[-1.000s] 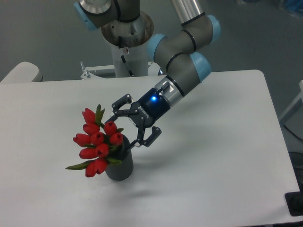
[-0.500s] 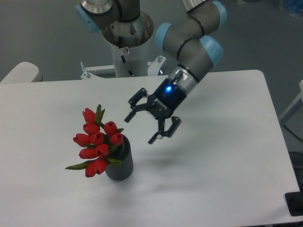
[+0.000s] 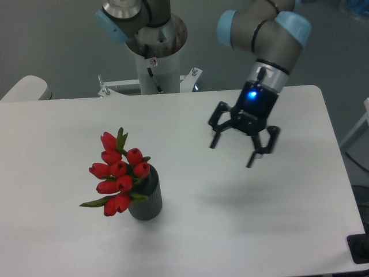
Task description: Insert the flowers into the vase
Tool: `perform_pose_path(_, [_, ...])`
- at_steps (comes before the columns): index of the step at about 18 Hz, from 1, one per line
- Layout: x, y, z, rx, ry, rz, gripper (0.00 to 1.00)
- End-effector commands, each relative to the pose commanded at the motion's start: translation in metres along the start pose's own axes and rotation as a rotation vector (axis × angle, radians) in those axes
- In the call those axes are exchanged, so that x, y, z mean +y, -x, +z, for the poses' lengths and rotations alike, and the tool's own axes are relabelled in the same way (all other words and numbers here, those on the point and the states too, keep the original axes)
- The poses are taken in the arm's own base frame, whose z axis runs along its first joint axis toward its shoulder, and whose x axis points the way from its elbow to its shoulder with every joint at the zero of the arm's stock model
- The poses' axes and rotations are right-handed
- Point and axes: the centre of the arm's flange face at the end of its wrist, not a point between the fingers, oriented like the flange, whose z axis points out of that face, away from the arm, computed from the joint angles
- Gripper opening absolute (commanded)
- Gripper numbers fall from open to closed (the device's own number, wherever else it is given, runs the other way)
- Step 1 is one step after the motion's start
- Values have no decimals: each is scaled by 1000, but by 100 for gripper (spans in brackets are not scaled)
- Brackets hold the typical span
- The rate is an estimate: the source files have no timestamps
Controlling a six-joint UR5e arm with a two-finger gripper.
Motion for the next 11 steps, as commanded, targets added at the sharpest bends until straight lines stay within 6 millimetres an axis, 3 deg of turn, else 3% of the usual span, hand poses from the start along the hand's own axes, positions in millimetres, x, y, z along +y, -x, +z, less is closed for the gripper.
perform_pose_path(2, [4,13,1,-23,92,5,100])
perform_pose_path(4, [-10,23,6,-24,110,30,100])
perform_pose_path(8, [-20,51,-2,-43,227,58,100])
perform_pose_path(11, [-46,64,7,-37,294,114,100])
